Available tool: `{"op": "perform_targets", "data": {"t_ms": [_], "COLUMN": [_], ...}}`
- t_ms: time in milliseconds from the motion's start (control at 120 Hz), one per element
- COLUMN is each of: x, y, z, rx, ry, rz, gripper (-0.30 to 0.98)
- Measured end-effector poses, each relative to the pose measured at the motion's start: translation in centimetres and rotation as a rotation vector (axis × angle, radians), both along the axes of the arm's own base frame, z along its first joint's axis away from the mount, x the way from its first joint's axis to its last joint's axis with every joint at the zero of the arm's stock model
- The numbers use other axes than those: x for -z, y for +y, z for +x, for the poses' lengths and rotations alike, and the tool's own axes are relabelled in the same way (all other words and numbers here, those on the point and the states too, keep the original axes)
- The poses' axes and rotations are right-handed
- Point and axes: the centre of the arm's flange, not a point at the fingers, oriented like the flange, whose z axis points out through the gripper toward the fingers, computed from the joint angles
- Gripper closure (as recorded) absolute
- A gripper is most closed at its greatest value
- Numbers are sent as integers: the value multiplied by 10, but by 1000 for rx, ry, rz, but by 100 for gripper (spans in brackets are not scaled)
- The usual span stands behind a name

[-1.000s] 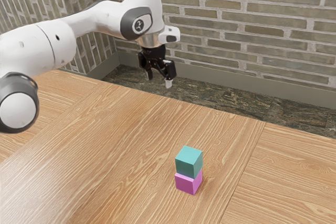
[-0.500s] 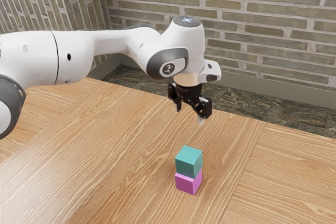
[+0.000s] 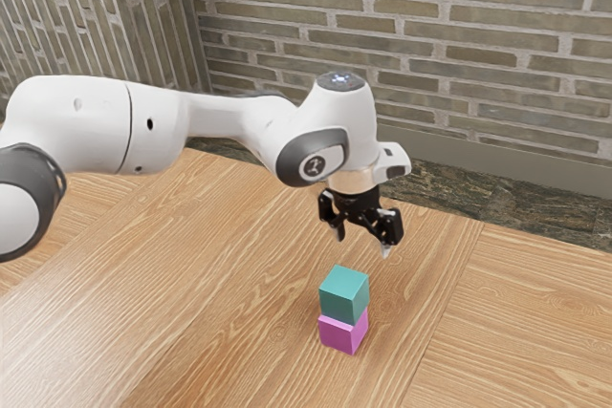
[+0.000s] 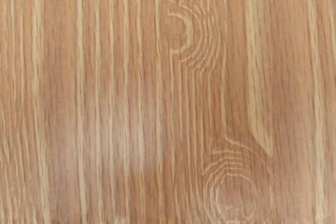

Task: Pick up the blue block with one arm, and put the blue block on the table with one arm

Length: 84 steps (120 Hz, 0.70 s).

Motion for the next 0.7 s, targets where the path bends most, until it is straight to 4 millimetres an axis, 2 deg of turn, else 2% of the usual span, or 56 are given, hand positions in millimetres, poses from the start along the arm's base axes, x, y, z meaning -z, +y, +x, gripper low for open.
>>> {"op": "perform_targets", "data": {"t_ms": [67, 175, 550, 592, 700], "x": [2, 4, 8, 3, -28], "y": [-3, -2, -2, -3, -15], "z": [-14, -22, -34, -36, -47], "rx": [0, -14, -40, -39, -22], "ry": [5, 6, -7, -16, -64], "rz": [11, 17, 25, 25, 26], "gripper": [2, 2, 2, 2, 2]}}
